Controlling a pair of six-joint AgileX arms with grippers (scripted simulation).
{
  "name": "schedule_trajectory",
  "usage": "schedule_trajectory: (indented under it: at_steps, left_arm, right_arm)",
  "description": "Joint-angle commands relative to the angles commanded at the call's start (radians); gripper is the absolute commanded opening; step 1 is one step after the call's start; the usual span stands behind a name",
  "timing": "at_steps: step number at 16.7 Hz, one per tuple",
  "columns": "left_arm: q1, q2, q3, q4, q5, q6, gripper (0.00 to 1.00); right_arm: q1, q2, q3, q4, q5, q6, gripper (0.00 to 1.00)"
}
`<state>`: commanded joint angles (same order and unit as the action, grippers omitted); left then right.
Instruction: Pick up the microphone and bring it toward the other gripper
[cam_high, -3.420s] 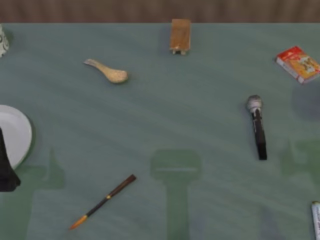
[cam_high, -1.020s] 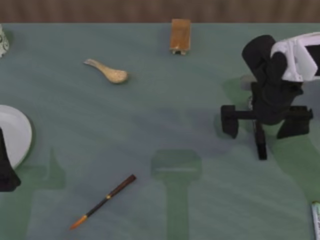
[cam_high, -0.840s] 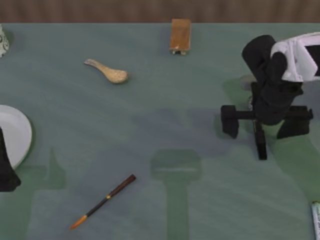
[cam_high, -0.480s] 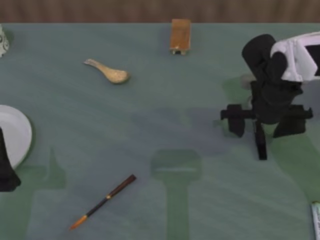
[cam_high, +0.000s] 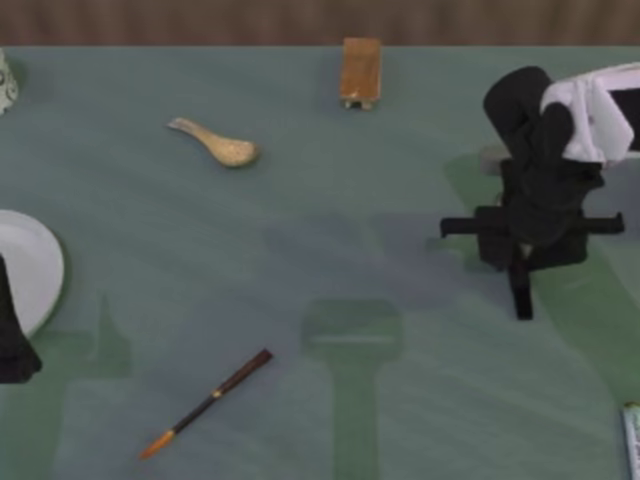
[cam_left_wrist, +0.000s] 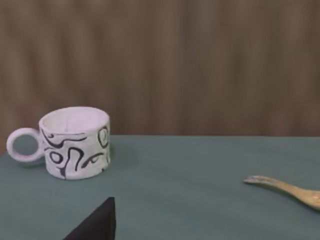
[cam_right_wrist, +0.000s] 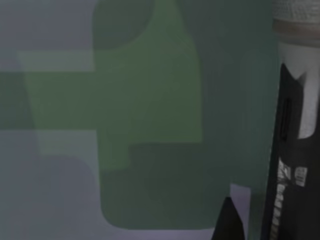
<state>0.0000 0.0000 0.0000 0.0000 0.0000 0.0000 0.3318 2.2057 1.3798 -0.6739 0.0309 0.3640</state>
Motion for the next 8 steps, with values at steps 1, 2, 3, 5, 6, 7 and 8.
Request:
schedule_trajectory:
  at_steps: [1,2,3,5,6,7,8]
  left_arm:
    - [0.000,0.000,0.000,0.000,0.000,0.000,1.00]
    - [0.000,0.000,0.000,0.000,0.000,0.000,1.00]
    - [0.000,0.000,0.000,0.000,0.000,0.000,1.00]
    - [0.000,0.000,0.000,0.000,0.000,0.000,1.00]
    - [0.000,0.000,0.000,0.000,0.000,0.000,1.00]
    - [0.000,0.000,0.000,0.000,0.000,0.000,1.00]
    - [0.000,0.000,0.000,0.000,0.000,0.000,1.00]
  right_arm:
    - [0.000,0.000,0.000,0.000,0.000,0.000,0.00]
    - [0.000,0.000,0.000,0.000,0.000,0.000,0.00]
    - [0.000,0.000,0.000,0.000,0.000,0.000,0.00]
    - [0.000,-0.054,0.021,-0.020,0.017,-0.012,0.00]
    - [0.001,-0.055,0.019,-0.009,0.014,-0.014,0.00]
    - [0.001,-0.059,0.014,0.012,0.006,-0.020,0.00]
    - [0.002,-0.064,0.008,0.044,-0.005,-0.027,0.00]
